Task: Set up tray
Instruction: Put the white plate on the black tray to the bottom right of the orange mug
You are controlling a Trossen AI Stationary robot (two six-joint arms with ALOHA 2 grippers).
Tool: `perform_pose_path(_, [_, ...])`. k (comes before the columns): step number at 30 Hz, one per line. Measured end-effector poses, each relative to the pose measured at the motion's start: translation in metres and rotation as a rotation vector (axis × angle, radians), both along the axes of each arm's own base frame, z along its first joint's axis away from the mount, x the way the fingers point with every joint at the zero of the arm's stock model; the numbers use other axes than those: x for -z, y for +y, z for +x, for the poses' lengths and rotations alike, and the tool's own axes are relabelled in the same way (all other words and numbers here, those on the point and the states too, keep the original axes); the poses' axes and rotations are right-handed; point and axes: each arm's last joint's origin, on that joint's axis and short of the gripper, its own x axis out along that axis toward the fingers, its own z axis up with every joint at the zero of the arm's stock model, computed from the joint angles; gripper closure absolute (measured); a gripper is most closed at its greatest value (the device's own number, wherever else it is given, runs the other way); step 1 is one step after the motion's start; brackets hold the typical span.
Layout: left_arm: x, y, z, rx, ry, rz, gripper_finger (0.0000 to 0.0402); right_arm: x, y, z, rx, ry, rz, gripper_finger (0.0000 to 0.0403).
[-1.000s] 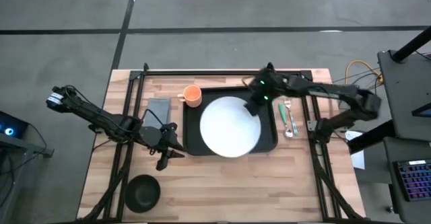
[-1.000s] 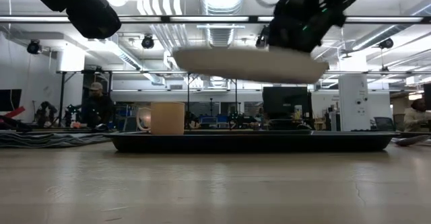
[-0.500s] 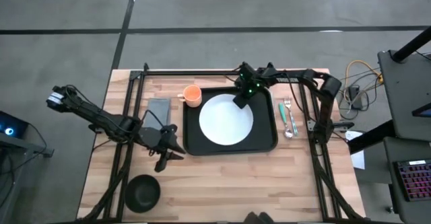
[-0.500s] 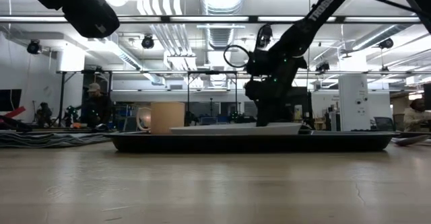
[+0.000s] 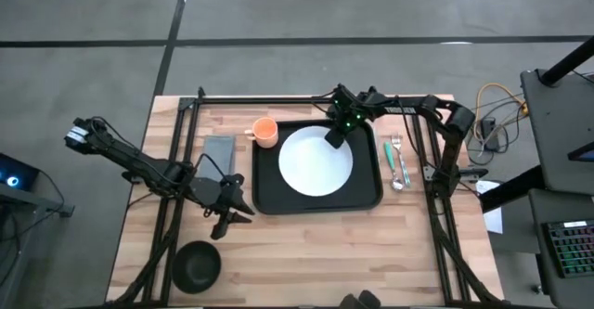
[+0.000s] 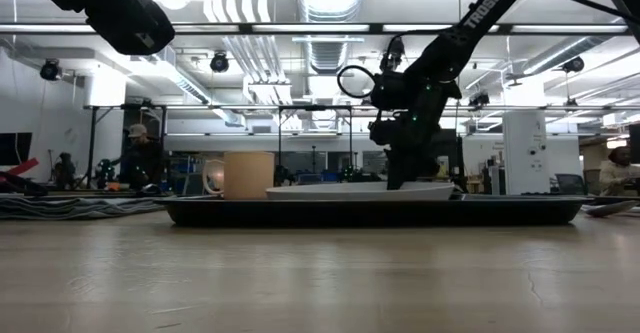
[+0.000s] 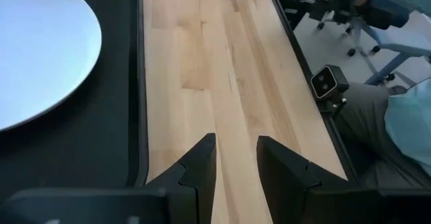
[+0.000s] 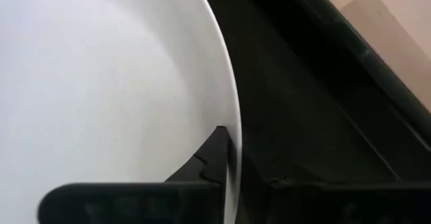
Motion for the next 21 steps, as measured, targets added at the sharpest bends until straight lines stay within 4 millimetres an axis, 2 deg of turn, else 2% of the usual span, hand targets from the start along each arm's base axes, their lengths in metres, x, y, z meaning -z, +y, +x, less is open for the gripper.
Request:
perform_pose_path(7, [0.0, -0.001, 0.0, 0.018, 0.004, -0.01, 0.0313, -0.001, 0.005, 0.015, -0.001, -0.084, -0.041, 0.0336])
perform_pose_path(12, [0.0, -0.001, 0.0, 0.018, 0.004, -0.01, 0.0313, -0.005, 0.005, 0.02, -0.005, -0.117, -0.06, 0.0323])
perform_pose_path(14, [0.0, -0.001, 0.0, 0.018, 0.005, -0.01, 0.0313, -0.013, 0.003, 0.02, -0.002, -0.123, -0.063, 0.032])
perform_pose_path(17, [0.0, -0.001, 0.0, 0.018, 0.005, -0.01, 0.0313, -0.037, 0.005, 0.015, 0.005, -0.132, -0.066, 0.0318])
perform_pose_path(21, [0.001, -0.001, -0.001, 0.022, 0.009, -0.008, 0.0313, -0.059, 0.026, -0.004, -0.016, -0.031, -0.016, 0.0323])
